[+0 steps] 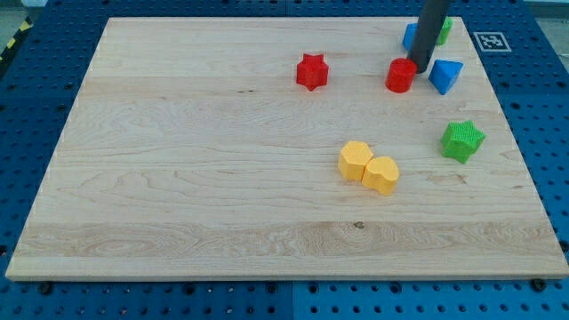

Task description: Push the red circle into the red star

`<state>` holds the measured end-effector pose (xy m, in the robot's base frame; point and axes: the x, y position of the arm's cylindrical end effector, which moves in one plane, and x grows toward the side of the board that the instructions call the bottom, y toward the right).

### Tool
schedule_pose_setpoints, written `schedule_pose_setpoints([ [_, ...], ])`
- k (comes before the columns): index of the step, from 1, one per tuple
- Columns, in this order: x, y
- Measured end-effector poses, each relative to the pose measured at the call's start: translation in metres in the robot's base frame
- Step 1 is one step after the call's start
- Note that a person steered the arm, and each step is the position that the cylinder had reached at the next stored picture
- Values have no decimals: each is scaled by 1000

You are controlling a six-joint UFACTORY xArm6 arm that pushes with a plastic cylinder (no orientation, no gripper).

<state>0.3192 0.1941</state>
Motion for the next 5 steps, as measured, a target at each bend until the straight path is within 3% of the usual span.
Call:
schedule_pose_setpoints([
  [3,25,25],
  [5,25,-24],
])
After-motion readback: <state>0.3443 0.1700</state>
